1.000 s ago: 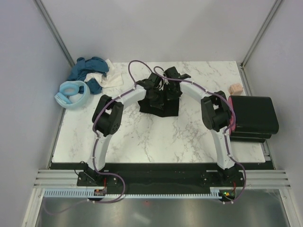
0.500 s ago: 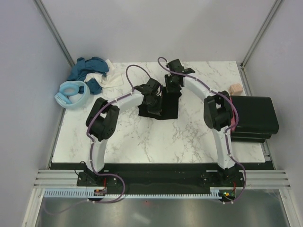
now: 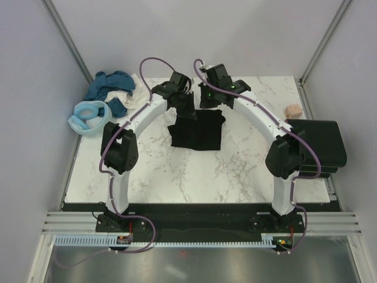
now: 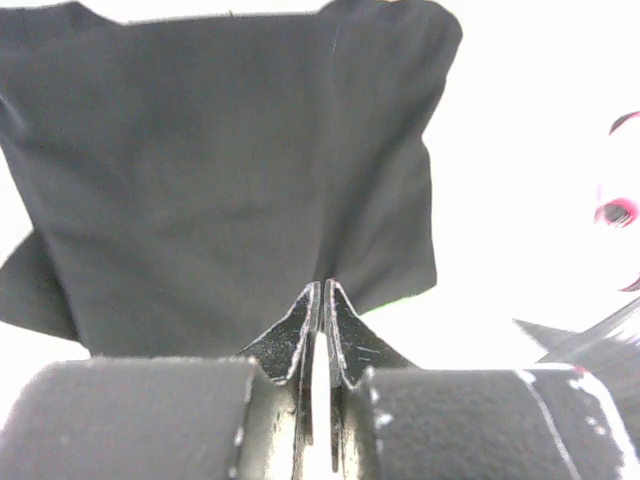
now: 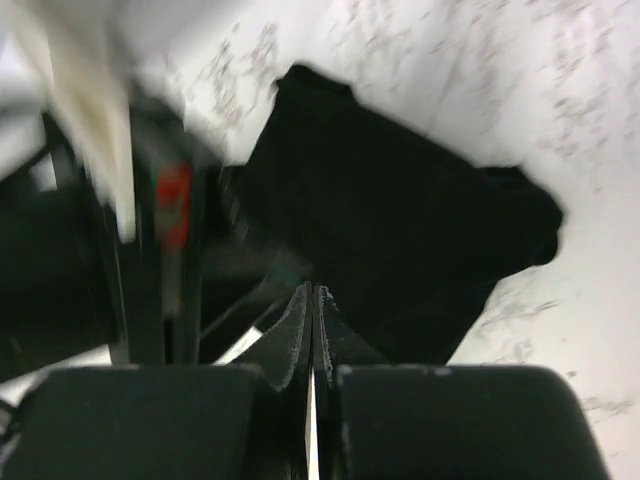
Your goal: Fold and stack the t-shirts
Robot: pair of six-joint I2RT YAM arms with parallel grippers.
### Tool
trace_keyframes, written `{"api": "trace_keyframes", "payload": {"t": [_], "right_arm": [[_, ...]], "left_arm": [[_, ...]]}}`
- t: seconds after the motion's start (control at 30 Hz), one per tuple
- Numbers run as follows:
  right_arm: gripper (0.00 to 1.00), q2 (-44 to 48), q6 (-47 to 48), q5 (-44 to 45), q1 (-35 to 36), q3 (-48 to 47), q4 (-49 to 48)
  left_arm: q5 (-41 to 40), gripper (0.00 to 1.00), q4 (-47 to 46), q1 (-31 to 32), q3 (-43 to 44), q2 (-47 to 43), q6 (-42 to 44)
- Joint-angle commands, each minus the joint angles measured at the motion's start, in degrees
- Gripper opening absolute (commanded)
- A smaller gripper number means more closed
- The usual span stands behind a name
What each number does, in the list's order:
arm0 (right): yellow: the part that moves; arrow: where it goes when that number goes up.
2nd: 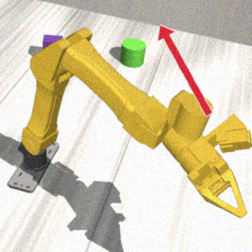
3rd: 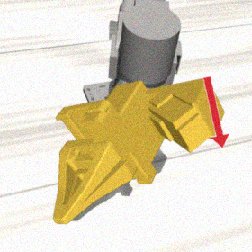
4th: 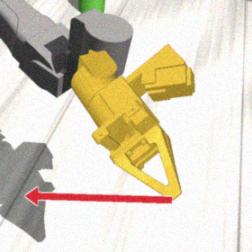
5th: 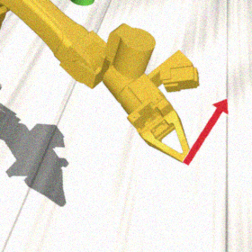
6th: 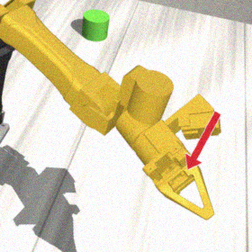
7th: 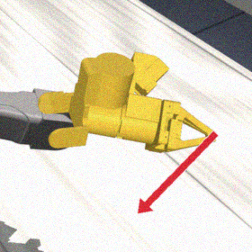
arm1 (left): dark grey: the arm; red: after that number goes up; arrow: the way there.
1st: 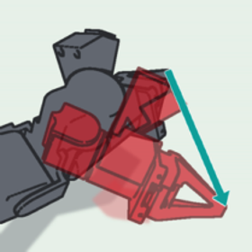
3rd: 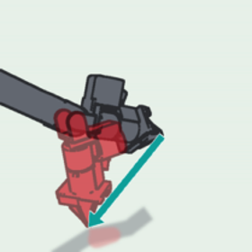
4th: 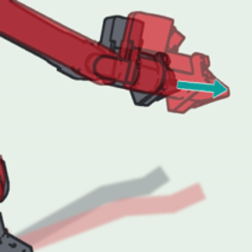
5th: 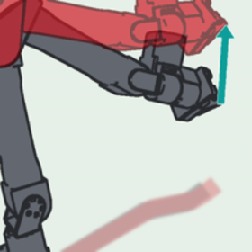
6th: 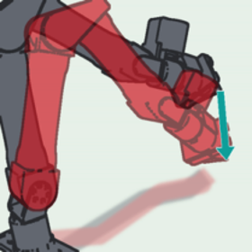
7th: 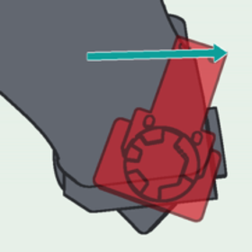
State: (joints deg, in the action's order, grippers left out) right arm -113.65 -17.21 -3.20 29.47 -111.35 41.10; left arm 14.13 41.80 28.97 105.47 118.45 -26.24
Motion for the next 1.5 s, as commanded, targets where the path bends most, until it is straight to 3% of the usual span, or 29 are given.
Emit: {"api": "trace_keyframes", "payload": {"t": [0.0, 0.23, 0.33, 0.5, 0.57, 0.97, 1.17, 1.47], "right_arm": [[0.01, 4.22, -1.42, 1.87, 2.17, 3.76, 2.23], [0.00, 6.33, 0.16, 3.38, 2.17, 1.75, 4.86], [0.00, 5.98, 0.07, -1.01, 2.25, 2.89, 6.18], [0.00, 6.85, 0.69, -0.58, 2.52, 11.67, 3.47], [0.00, 7.03, 0.78, -0.40, 2.52, 14.56, 2.41], [0.00, 2.99, 1.83, 2.32, 2.61, 28.46, -3.13], [0.00, -0.52, 2.36, 6.72, 2.61, 29.69, -0.94], [0.00, 1.49, 0.34, 8.03, 2.69, 31.10, 0.65]], "left_arm": [[2.57, 0.11, 3.54, -1.99, 11.14, 3.44, -0.83], [4.68, 0.13, 5.92, -3.83, 21.96, 9.33, -1.79], [6.07, 0.14, 6.10, -5.06, 23.28, 10.92, -3.28], [5.38, 0.15, 6.10, -5.86, 23.90, 13.29, -3.03], [5.03, 0.02, 6.19, -6.12, 24.52, 14.43, -2.85], [3.18, 0.02, 5.92, -6.21, 24.70, 19.27, -2.24], [2.13, 0.02, 5.57, -6.21, 22.59, 21.46, -2.06], [0.37, 0.02, 6.10, -6.21, 22.41, 25.51, -3.20]]}}
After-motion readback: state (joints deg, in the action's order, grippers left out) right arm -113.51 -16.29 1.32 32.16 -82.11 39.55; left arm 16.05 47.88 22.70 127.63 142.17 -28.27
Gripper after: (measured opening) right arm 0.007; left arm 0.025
